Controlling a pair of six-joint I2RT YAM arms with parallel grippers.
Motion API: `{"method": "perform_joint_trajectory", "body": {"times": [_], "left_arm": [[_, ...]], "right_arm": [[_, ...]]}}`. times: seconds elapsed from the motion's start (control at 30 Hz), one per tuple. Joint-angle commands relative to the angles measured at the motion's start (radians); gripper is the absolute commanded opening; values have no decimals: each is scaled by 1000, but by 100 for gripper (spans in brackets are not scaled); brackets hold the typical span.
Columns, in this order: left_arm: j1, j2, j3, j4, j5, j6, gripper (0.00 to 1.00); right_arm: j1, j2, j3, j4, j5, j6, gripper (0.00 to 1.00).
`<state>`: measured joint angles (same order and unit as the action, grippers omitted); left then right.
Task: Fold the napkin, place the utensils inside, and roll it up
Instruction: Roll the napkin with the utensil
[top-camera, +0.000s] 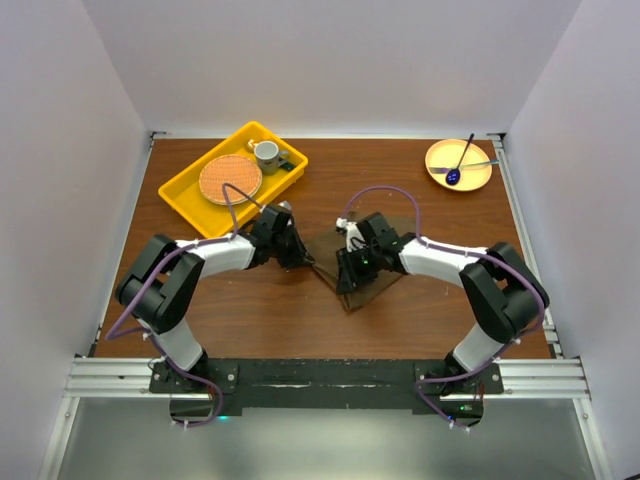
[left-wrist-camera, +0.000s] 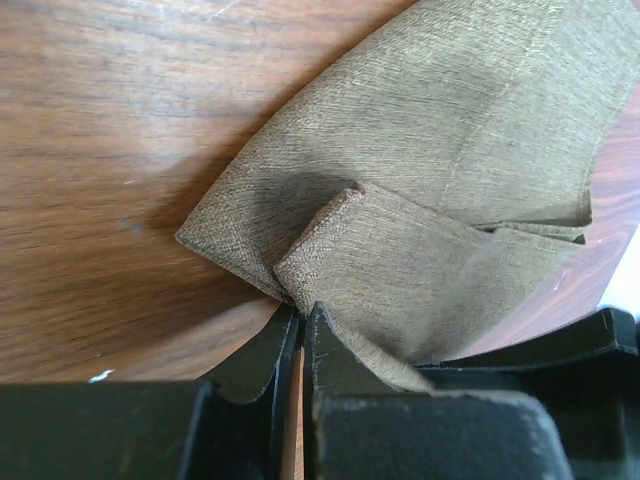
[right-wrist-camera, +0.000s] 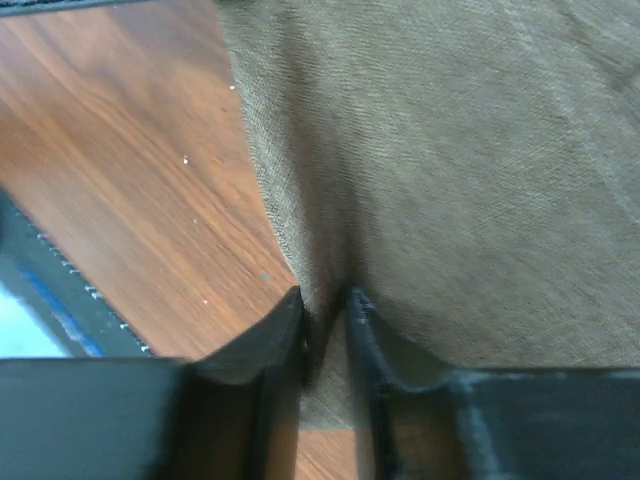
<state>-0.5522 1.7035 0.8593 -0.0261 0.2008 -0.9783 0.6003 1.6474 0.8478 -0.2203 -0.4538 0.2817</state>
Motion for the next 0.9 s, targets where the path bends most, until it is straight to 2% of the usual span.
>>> {"method": "perform_joint_trajectory", "body": {"times": [0.0,0.03,0.1,0.33,0.53,0.73,0.87], "left_arm": [[0,-4,23,-11,32,18,0],[-2,-4,24,-21,35,13,0],[-2,1,30,-32,45,1,0],[0,1,37,-43,77,-45,0],[1,-2,44,-51,97,-57,0],[17,-4,34,-54,118,-59,0],[21,-11,29,-51,129,-62,0]], "right_arm": [[116,-89,98,-116,266,-41,45],[136,-101,114,-128,349,-44,49],[182,-100,155,-157,420,-61,56],[337,-37,237,-156,717,-98,65],[484,54,243,-68,943,-134,67],[555,138,247,-42,1104,-142,67],[575,179,238,-31,1201,-148,62]]}}
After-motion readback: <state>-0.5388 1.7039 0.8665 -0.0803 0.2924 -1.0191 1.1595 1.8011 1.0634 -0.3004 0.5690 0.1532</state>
